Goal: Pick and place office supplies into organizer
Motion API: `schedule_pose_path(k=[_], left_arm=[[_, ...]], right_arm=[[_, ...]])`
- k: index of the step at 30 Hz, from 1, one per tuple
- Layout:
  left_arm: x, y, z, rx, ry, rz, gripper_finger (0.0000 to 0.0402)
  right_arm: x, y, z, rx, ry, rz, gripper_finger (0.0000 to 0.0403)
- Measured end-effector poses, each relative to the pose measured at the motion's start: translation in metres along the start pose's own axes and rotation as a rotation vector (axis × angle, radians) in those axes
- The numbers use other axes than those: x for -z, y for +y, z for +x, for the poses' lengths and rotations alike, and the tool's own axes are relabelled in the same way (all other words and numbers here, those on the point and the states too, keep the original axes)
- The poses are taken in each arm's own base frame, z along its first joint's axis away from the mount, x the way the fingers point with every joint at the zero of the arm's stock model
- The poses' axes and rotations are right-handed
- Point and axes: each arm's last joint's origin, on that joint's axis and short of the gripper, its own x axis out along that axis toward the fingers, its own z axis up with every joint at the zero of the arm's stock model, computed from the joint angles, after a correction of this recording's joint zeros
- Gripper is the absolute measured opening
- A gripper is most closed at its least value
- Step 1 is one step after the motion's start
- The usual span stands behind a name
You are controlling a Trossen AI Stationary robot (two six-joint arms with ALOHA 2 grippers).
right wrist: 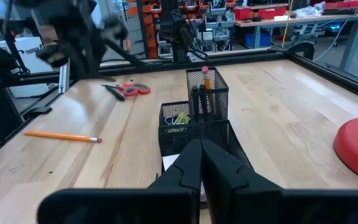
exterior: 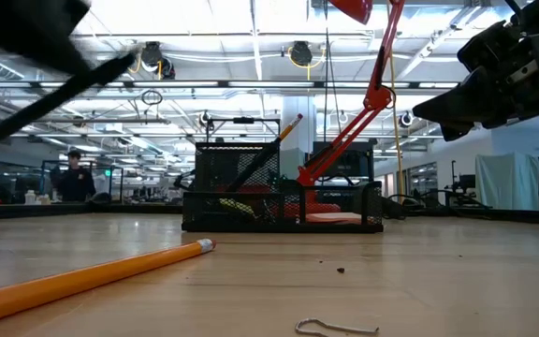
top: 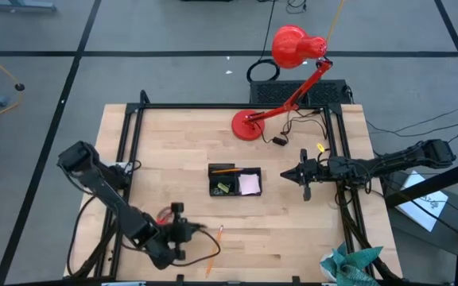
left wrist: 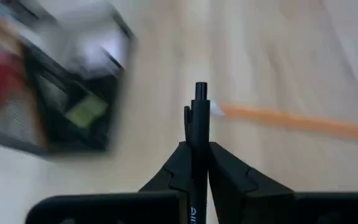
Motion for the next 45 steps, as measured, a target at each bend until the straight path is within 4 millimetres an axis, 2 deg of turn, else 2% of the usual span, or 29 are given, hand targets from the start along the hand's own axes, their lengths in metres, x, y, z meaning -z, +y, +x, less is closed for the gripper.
schedule_pose_path(k=[5,10,14,16,22,28,32,38,42,45], left_arm=[[-0.031,0.029,-0.019,-0.104,-0.169,0.076,0.0038],[-0.065,0.063,-0.038,-0.08,-0.311,0.142,0.004],[-0.085,0.091,-0.042,0.017,-0.417,0.187,0.0031],[-0.089,0.106,-0.034,0.051,-0.471,0.19,0.0029],[-0.066,0.144,0.008,0.151,-0.575,0.15,0.0037],[-0.044,0.165,0.021,0.154,-0.786,0.151,0.0038],[-0.027,0.188,0.036,0.107,-0.715,0.111,0.0031],[-0.026,0.215,0.04,0.084,-0.749,0.093,0.0035],[-0.021,0.227,0.05,0.106,-0.736,0.075,0.0033],[-0.016,0.23,0.066,0.11,-0.714,0.044,0.0033]], right_arm=[[0.0,0.0,0.0,0.001,-0.001,-0.003,0.0002],[0.0,0.0,0.0,0.003,0.0,-0.011,0.0002],[0.0,0.0,0.0,0.003,0.0,-0.011,0.0002],[0.0,0.0,0.0,0.003,-0.001,-0.011,0.0002],[0.0,0.0,0.0,0.001,-0.001,-0.009,0.0002],[0.0,0.0,0.0,0.001,0.0,-0.01,0.0002],[-0.001,-0.001,0.0,0.035,-0.012,-0.023,0.0002],[-0.001,-0.003,0.0,0.092,-0.018,-0.025,0.0002],[-0.001,-0.004,0.0,0.12,-0.021,-0.022,0.0002],[-0.001,-0.004,0.0,0.132,-0.023,-0.022,0.0002]])
